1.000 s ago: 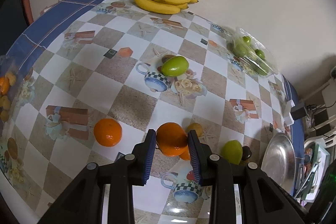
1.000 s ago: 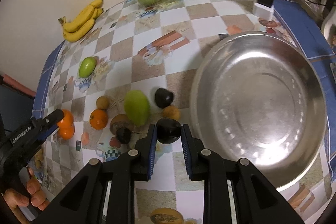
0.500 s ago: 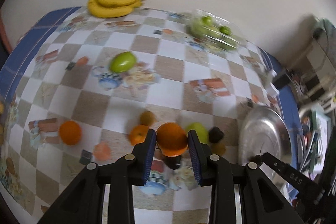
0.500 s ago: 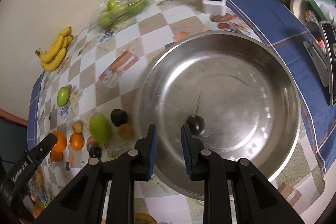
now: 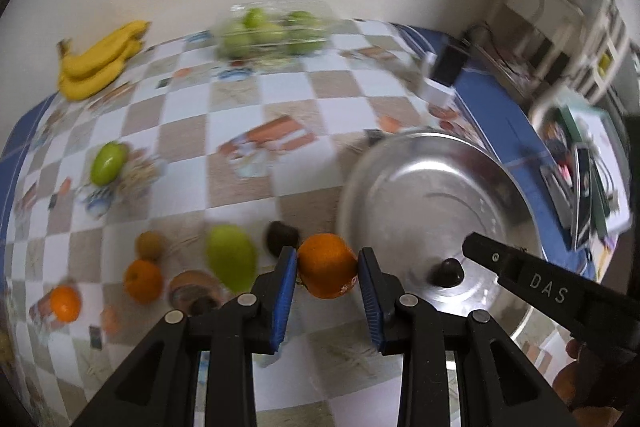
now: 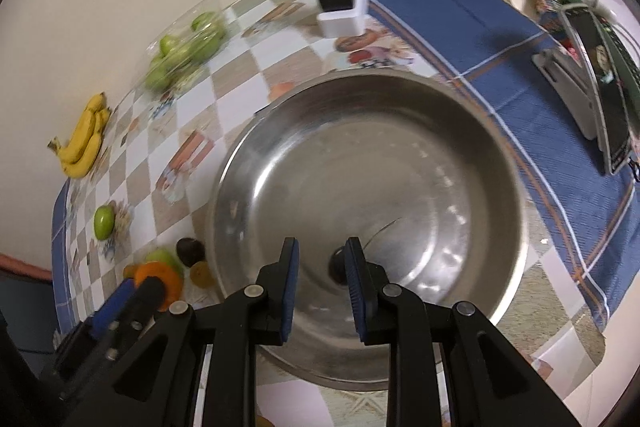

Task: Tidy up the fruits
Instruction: 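Carry the plum into the steel bowl and open the right tool while the left tool drops the orange in, then withdraw both tools from the bowl back over the remaining fruit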

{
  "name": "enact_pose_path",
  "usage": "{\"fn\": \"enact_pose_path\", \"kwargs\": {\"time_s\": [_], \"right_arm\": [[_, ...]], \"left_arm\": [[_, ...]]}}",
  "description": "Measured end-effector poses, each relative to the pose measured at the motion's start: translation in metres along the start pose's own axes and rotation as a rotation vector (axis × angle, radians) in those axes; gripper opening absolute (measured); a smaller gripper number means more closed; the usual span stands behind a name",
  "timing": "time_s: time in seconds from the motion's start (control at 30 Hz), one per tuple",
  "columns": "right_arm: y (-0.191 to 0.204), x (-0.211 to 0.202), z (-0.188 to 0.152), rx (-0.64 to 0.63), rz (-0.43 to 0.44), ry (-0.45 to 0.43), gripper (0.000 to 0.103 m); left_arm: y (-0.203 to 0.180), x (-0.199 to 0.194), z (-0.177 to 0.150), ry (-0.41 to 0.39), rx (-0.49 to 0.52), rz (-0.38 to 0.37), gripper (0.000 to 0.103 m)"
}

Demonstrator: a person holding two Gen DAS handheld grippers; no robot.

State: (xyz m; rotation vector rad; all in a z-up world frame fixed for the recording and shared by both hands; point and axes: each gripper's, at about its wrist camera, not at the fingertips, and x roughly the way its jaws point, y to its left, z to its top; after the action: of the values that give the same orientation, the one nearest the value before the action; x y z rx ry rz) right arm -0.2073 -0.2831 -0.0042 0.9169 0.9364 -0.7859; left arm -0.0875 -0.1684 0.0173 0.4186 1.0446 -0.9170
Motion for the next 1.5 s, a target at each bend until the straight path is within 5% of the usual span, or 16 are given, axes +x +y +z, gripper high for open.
{"fn": "enact_pose_path", "kwargs": {"time_s": [0.67,1.0,1.23,1.3,1.37,1.5], "right_arm": [[-0.013,-0.003,0.001,0.046,-0.001,-0.008,0.025],[-0.004,0.002,-0.002,0.004,0.008,0.014,0.025],[0.012,0.007,-0.006,-0.06,0.017,0.028,0.025],[0.016,0.007,-0.008,-0.079,0.02,0.03,0.024],[0.019,0.009,-0.009,-0.094,0.018,0.033,0.025],[0.02,0.014,-0.01,-0.102,-0.013,0.049,0.055]], "left_arm": [[-0.031,0.022,-0.001,0.028,0.079,-0.016,0.034],[0.029,0.028,-0.003,0.103,-0.177,0.137,0.034],[0.081,0.024,-0.012,0.12,-0.384,0.177,0.036],[0.089,0.022,-0.014,0.119,-0.412,0.181,0.041],[0.092,0.021,-0.015,0.122,-0.425,0.19,0.061],[0.098,0.023,-0.017,0.135,-0.44,0.227,0.077]]}}
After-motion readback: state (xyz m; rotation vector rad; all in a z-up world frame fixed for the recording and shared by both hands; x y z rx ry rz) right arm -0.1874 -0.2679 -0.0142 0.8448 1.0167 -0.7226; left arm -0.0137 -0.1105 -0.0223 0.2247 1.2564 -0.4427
